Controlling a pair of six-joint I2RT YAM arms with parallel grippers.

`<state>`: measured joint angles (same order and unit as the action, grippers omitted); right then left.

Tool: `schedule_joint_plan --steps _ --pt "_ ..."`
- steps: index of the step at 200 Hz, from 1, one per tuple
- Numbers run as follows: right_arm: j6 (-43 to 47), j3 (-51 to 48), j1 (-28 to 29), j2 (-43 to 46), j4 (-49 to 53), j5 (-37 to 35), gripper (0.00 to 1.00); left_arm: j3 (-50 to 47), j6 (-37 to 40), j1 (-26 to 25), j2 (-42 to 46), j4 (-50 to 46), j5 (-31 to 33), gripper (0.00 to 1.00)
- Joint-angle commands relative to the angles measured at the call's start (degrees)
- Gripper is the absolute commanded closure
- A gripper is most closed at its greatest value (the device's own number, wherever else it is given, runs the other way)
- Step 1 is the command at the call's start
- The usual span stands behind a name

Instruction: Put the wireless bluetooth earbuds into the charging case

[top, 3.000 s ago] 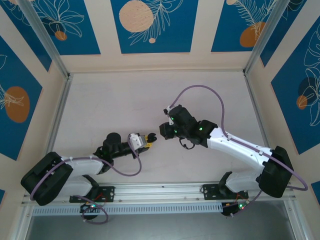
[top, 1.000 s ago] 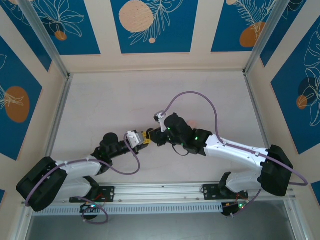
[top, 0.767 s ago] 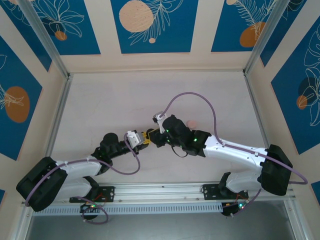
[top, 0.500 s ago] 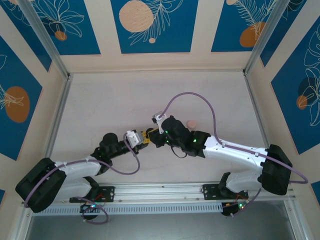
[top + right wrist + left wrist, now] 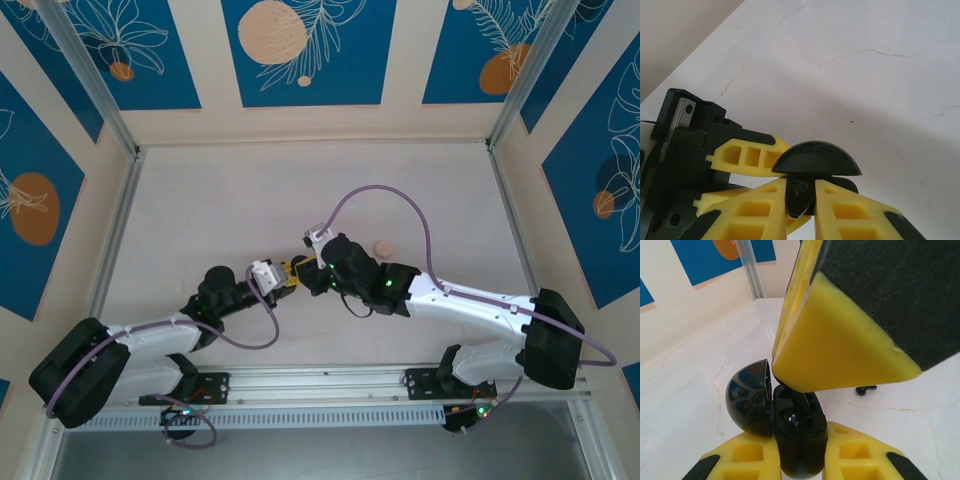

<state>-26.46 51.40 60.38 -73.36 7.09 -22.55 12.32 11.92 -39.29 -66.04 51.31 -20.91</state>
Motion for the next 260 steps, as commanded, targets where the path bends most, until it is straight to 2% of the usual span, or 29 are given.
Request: schedule_joint_plan --steps 1,60,109,180,229,260 --pt "0.9 0.5 0.8 -1.5 3.7 -1.4 0.82 1.8 -1.0 -0.6 2.1 5.0 -0.2 0.94" --pt "1.5 2.0 1.8 -1.9 5.5 -4.8 0.82 1.8 -0.9 -0.6 2.9 4.4 -0.1 0.94" --pt "1.9 2.4 2.5 -3.0 5.4 -3.9 0.82 1.9 -0.9 -0.6 3.4 4.5 0.1 0.94" --pt "1.8 2.4 2.7 -3.1 4.2 -2.8 0.74 2.0 -0.9 -0.6 3.6 4.2 0.2 0.94" --pt "1.5 1.7 2.4 -1.3 2.8 -2.5 0.62 1.9 -0.9 -0.6 3.5 3.9 0.2 0.94" --pt "0.7 0.7 0.7 1.1 1.4 1.1 0.52 1.8 -1.0 -0.6 3.3 3.6 0.0 0.94"
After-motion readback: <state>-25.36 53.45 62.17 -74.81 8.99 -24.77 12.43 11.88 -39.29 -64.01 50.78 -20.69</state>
